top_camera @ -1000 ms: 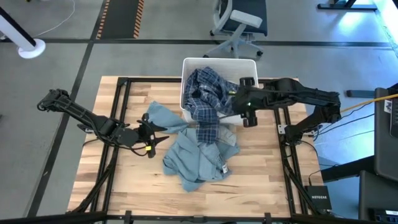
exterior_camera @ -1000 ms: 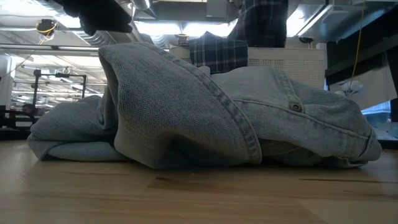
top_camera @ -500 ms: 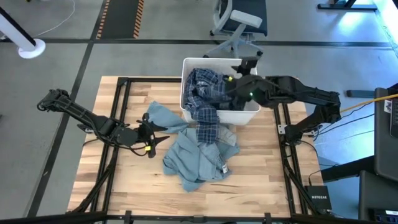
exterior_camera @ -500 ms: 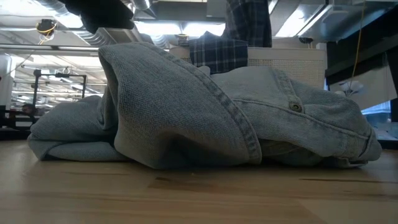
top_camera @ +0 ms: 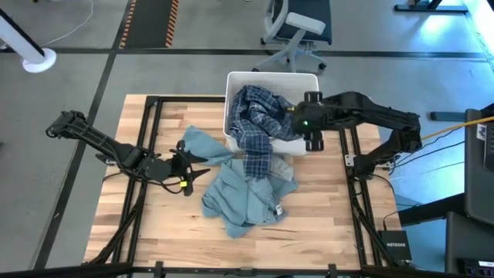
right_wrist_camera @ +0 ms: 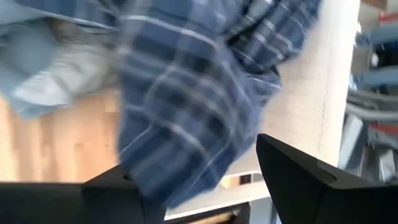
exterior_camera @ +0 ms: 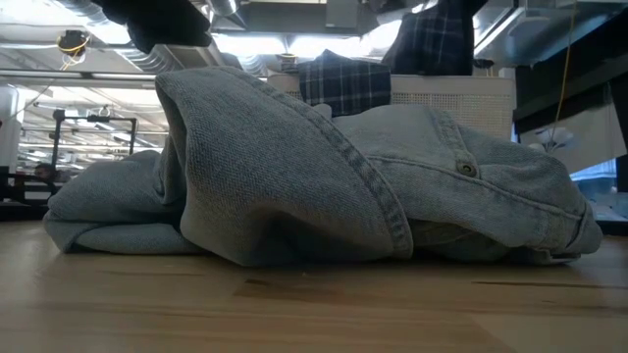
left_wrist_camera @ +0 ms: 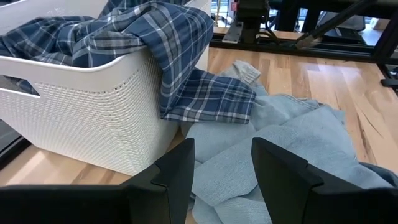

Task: Sort clothes
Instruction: Put the blue long sleeve into the white laundry bin

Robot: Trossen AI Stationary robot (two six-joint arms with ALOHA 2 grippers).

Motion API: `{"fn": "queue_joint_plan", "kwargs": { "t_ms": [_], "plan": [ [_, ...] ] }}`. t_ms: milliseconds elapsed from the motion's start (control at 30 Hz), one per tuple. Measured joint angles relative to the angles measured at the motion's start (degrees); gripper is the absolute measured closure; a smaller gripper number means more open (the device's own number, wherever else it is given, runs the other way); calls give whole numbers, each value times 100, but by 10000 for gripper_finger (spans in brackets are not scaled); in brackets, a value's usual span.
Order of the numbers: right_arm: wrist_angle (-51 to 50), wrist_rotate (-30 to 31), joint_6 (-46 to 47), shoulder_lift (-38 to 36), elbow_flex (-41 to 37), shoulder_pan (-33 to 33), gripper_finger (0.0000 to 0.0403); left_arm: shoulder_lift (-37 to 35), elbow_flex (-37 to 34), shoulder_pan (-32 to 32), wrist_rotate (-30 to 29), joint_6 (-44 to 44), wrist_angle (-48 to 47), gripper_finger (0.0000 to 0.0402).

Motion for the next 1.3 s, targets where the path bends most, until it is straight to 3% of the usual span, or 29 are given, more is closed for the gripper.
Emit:
{"fn": "queue_joint_plan", "kwargs": {
  "t_ms": [167,367,667,833,1000,1200,1300],
  "plan": [
    [249,-400,-38,9,-1,406,169,19,0,0,-1,-9,10,247],
    [1693,-572,-569,9,-1,718,169,118,0,0,-3,71,177,247],
    [4163,-407,-1824,399,-241,733,169,994,2,20,8,1557,2046,247],
    [4688,-280,-2240,834,-285,679,169,1244,2,169,2,1859,2451,247],
    [3713,-270,-2249,957,-143,663,169,1246,2,225,-2,1817,2335,247],
    [1489,-235,-1321,903,287,865,169,1244,2,223,0,1816,2345,247],
    [832,-219,-844,890,375,1149,169,1241,2,223,0,1816,2351,247]
  ]
}}
